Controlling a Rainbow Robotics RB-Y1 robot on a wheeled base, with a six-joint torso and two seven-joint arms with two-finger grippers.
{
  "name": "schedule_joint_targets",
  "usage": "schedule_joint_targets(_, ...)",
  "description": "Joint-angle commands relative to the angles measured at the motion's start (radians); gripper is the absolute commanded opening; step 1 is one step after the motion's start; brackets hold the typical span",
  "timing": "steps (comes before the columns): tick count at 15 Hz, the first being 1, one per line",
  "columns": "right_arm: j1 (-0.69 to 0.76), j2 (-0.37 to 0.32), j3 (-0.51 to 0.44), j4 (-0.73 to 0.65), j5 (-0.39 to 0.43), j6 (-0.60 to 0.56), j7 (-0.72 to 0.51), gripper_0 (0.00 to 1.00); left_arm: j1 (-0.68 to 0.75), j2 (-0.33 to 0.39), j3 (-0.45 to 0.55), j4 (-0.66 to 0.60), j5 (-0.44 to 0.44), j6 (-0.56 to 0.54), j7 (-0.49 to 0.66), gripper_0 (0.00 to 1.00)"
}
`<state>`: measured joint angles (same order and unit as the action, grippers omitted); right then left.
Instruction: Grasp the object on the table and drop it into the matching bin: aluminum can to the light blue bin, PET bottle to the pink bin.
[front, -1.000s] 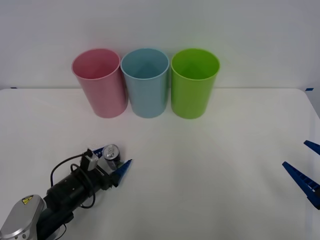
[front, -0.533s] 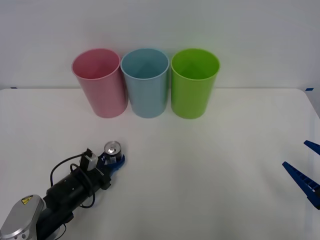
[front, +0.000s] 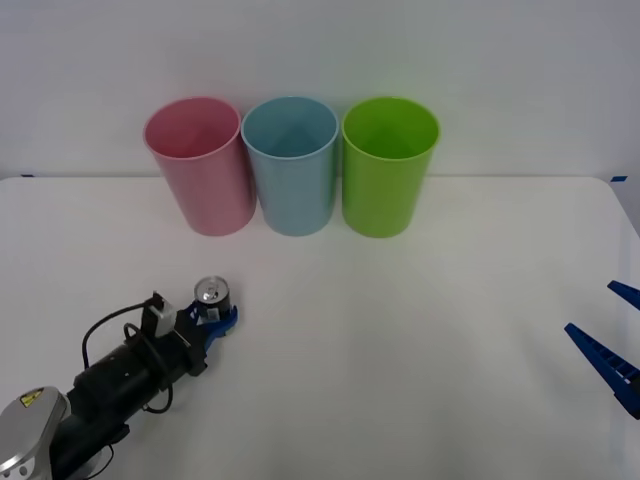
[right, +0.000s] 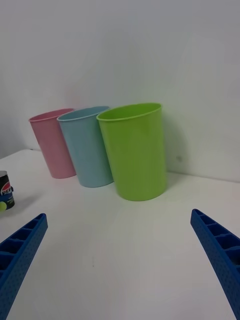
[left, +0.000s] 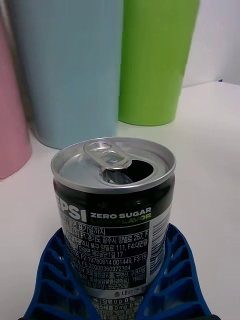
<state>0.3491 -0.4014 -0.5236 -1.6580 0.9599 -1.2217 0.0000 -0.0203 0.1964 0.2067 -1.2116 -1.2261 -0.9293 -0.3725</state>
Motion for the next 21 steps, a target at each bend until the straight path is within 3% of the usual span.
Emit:
schedule_joint_targets(1, 0.000, 0.000, 0.000, 0.000, 0.000, 0.000, 0.000, 1.00, -0.003, 0.049, -0.001, 0.000, 0.070, 0.004, 0.034, 0.00)
schedule_joint_targets(5, 0.000, 0.000, 0.000, 0.000, 0.000, 0.000, 0.000, 1.00, -0.003, 0.061, -0.003, -0.049, 0.131, 0.012, 0.067, 0.00)
schedule_joint_targets(14, 0.000, 0.000, 0.000, 0.000, 0.000, 0.000, 0.000, 1.00, -0.006, 0.075, -0.079, -0.318, 0.097, 0.101, 0.325, 0.00)
schedule_joint_targets(21, 0.000, 0.000, 0.000, 0.000, 0.000, 0.000, 0.000, 1.00, -0.084, 0.075, -0.081, -0.379, 0.111, 0.138, 0.406, 0.00)
